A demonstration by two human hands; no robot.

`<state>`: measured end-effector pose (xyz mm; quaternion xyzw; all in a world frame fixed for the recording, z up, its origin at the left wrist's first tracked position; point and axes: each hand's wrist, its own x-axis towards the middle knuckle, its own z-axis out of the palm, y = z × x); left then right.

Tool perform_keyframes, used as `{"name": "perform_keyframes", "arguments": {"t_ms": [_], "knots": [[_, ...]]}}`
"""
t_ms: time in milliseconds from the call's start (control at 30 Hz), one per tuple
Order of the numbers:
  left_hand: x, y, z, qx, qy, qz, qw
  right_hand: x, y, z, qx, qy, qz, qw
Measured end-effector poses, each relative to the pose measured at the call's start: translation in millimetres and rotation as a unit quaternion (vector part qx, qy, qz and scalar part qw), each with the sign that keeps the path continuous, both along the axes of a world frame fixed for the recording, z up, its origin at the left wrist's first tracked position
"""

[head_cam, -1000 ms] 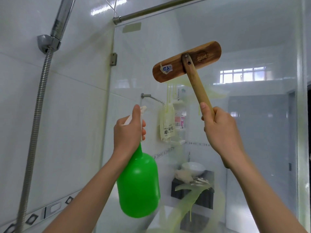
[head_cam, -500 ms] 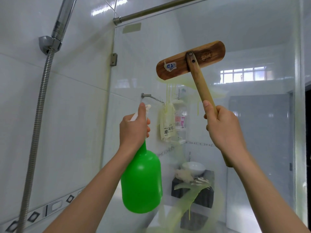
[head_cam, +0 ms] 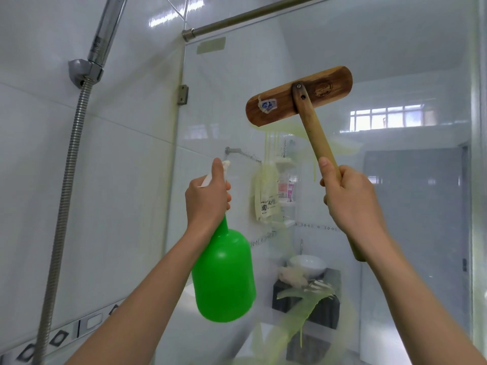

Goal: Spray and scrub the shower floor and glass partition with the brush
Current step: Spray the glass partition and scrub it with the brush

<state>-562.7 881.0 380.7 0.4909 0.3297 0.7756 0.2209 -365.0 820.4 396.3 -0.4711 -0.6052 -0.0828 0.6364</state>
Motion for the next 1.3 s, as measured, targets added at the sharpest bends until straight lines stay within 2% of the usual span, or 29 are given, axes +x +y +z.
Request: {"name": "perform_keyframes", "arguments": {"t_ms": [300, 433, 533, 1300], "knots": [[-0.3, 5.6, 14.2, 0.01, 0.0, 0.011, 1.0, 0.8, 5.1, 5.3, 0.006, -0.011, -0.001, 1.0], [-2.7, 8.8, 22.0, 0.016, 0.015, -0.021, 1.0, 1.5, 6.6, 6.1, 0.011, -0.009, 0.0, 1.0], [1.8, 6.4, 19.2, 0.009, 0.022, 0.001, 1.0, 2.9, 6.1, 3.5, 0.008, -0.008, 0.003, 1.0], [7.9, -12.4, -144.4, -0.104, 0.034, -0.021, 0.994, 5.0, -4.7, -116.9, -0.126, -0.007, -0.001, 0.992]]}}
